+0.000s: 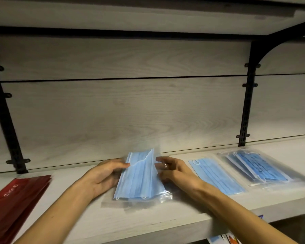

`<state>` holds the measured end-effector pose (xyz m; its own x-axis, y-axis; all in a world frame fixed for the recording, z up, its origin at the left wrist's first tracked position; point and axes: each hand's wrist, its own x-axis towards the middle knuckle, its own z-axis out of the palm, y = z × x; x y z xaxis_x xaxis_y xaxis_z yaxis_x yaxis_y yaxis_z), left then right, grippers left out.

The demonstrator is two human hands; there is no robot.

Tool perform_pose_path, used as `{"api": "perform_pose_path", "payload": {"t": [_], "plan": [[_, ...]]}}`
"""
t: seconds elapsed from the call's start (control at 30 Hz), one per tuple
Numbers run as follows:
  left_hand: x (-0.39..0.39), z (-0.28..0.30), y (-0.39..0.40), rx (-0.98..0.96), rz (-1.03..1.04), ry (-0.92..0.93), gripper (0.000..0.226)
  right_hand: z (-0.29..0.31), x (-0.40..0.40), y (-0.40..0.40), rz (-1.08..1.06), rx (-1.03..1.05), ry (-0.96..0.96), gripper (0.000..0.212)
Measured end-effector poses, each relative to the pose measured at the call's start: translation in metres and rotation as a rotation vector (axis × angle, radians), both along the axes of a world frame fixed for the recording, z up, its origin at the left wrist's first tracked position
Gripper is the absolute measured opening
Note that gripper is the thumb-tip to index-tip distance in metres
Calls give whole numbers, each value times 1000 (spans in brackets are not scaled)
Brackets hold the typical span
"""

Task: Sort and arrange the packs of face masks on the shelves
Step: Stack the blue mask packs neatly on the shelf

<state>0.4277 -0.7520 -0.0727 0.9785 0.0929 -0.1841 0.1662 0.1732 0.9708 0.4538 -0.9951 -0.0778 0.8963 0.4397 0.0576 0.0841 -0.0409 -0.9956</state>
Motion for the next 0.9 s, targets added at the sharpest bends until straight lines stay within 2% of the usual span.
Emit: {"api": "perform_pose_path", "payload": {"t": [0.1,0.2,0.3,0.33,0.4,0.57,0.7,0.8,0.9], "plan": [[7,-5,12,47,139,-21,46,-6,10,-4,-154,-155,-243,36],[9,-5,23,37,257,-36,44,-11,15,-16,-354,-513,-477,34],[7,-2,31,36,352,-31,37,-12,14,-21,-397,-703,-440,58],[7,-2,33,24,360,-17,38,-12,13,-21,-377,-735,-413,61],[8,-2,34,22,371,6,42,-14,13,-19,-352,-758,-407,53],[7,-2,30,18,379,17,53,-15,14,-23,-446,-641,-443,9],[7,-3,25,24,374,32,45,-15,16,-21,-419,-460,-379,9],[5,-2,18,33,362,38,29,-12,16,-19,-336,-176,-167,8],[3,-1,15,41,339,61,27,-6,12,-18,-223,13,-4,6]]}}
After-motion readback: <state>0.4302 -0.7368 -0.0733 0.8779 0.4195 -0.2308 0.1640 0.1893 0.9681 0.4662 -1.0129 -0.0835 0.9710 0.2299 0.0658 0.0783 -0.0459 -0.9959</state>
